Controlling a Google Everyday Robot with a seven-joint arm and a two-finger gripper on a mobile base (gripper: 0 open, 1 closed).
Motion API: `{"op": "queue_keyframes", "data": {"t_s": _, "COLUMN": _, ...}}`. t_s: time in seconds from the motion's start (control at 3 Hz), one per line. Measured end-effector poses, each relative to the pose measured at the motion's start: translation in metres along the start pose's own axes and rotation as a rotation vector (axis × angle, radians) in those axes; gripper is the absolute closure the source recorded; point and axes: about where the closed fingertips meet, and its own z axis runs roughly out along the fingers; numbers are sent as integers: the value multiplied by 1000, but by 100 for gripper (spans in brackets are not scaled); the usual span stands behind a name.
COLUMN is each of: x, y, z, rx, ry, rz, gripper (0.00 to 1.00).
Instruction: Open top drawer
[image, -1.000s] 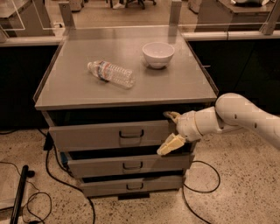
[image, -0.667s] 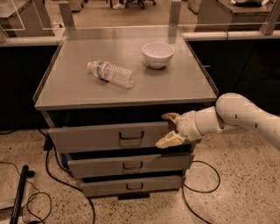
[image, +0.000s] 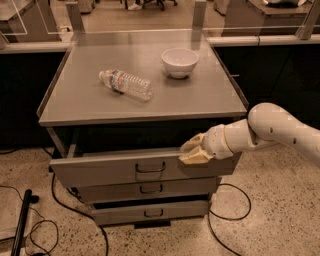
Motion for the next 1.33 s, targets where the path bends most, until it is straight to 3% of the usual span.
{"op": "queue_keyframes", "data": {"t_s": 0.33, "x": -12, "y": 6, "z": -8, "rx": 29, "ry": -24, "rz": -21, "gripper": 100}}
{"op": "queue_keyframes", "data": {"t_s": 1.33, "x": -16, "y": 11, "z": -13, "rx": 61, "ry": -44, "rz": -41, "gripper": 100}}
